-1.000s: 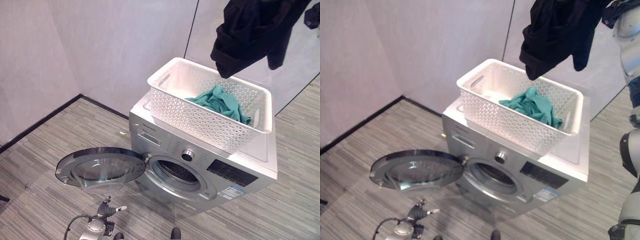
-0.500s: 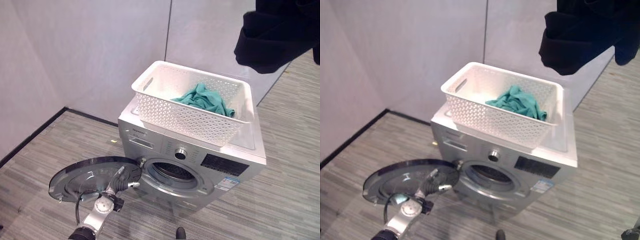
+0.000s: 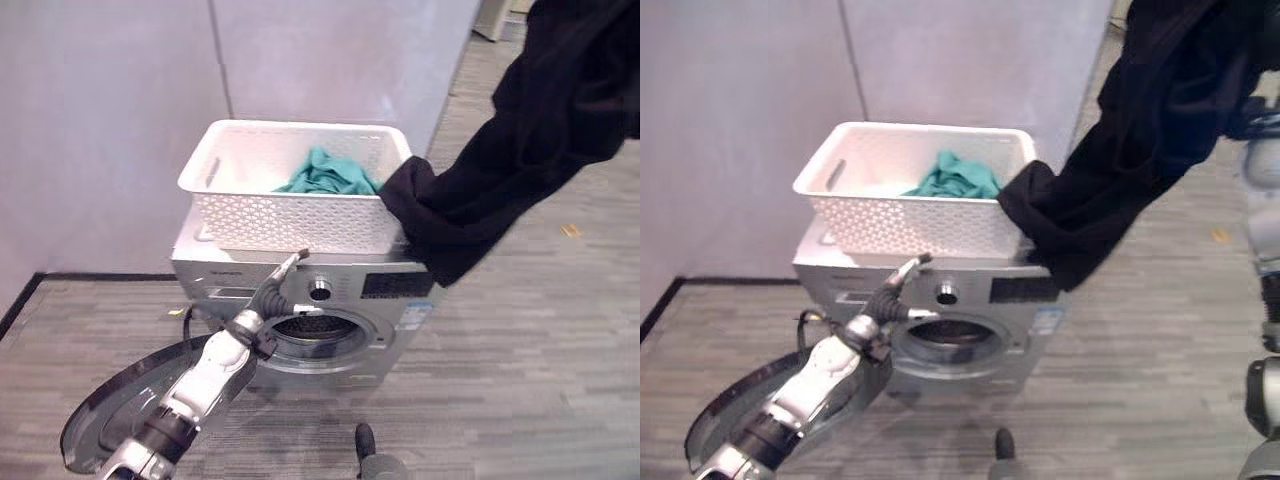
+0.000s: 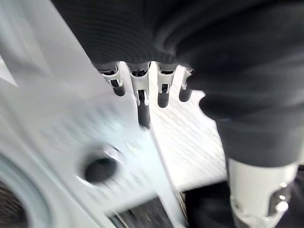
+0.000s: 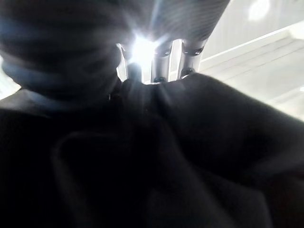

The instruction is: Grab the laundry basket,head to the washer,open it,put in the laundry and shut it.

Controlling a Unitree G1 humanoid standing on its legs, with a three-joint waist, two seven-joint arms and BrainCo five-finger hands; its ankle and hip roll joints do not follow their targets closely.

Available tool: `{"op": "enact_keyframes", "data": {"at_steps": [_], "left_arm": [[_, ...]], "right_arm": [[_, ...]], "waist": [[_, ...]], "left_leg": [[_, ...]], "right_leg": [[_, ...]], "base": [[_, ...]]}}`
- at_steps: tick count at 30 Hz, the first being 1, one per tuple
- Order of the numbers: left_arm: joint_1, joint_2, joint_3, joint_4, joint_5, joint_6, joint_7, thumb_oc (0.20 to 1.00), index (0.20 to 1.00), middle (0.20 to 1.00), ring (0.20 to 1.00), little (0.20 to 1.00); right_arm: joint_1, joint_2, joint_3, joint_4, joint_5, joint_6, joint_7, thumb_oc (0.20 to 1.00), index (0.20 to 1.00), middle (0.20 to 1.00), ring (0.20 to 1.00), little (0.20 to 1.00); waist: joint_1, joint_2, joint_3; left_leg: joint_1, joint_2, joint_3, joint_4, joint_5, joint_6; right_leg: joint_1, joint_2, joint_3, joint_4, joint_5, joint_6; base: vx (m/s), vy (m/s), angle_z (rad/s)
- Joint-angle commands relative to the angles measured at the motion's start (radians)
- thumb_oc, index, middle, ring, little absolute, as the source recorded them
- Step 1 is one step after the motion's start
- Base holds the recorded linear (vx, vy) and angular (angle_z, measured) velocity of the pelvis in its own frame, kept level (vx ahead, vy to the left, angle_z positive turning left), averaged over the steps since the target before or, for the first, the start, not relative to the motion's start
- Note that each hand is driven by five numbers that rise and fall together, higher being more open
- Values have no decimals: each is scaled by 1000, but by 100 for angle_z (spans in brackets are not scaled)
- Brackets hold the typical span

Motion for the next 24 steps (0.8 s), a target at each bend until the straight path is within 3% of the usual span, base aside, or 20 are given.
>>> {"op": "enact_keyframes", "data": {"at_steps": [1, 4, 7, 13, 19, 23, 24], "left_arm": [[-102, -3, -44, -43, -57, -16, -21, 1000, 1000, 1000, 1000, 1000], [-176, -43, -91, -13, -97, 6, -20, 1000, 1000, 1000, 1000, 1000], [-236, -77, -124, 18, -118, 19, -19, 1000, 1000, 1000, 1000, 1000], [-344, -112, -164, 98, -132, 19, -4, 1000, 1000, 1000, 1000, 1000], [-422, -191, -175, 230, -156, 16, 47, 1000, 1000, 1000, 1000, 1000], [-511, -241, -150, 307, -34, -8, 148, 1000, 1000, 1000, 1000, 1000], [-593, -248, -123, 336, 133, -10, 237, 1000, 1000, 1000, 1000, 1000]], "right_arm": [[-97, -29, -53, -53, -40, -10, -1, 200, 200, 200, 200, 200], [-133, -23, -37, -72, -59, -6, 6, 200, 200, 200, 200, 200], [-230, -10, 40, -26, -58, 1, 6, 200, 200, 200, 200, 200], [-536, 20, 254, 106, -15, 1, 19, 200, 200, 200, 200, 200], [-616, 66, 314, 147, 20, -6, 16, 200, 200, 200, 200, 200], [-571, 54, 298, 72, 22, -32, 18, 200, 200, 200, 200, 200], [-534, 45, 283, 12, 14, -51, 26, 200, 200, 200, 200, 200]], "waist": [[39, -3, -6], [48, -9, -11], [68, -21, -47], [85, -13, -104], [73, -13, -126], [59, -19, -126], [51, -23, -131]], "left_leg": [[-47, -10, -84, 40, -72, 90], [-86, -13, -75, 65, -57, 89], [-112, -23, -47, 74, -53, 83], [-118, 19, 21, 21, -19, 47], [-121, 39, 17, 10, 0, 21], [-130, 55, 1, 10, 14, 5], [-135, 65, -5, 10, 15, -4]], "right_leg": [[-12, 15, 17, 324, -91, 5], [15, 39, 11, 363, -170, -22], [93, 33, -14, 293, -202, -24], [152, 31, 23, 60, -134, -6], [204, 50, 11, -23, -125, -6], [205, 66, 2, -22, -139, -19], [207, 76, -5, -23, -150, -22]], "base": [[-168, 20, 4], [-116, -24, 6], [-58, -55, -31], [-53, -138, -45], [3, -94, 1], [-14, -100, 2], [-9, -123, 0]]}}
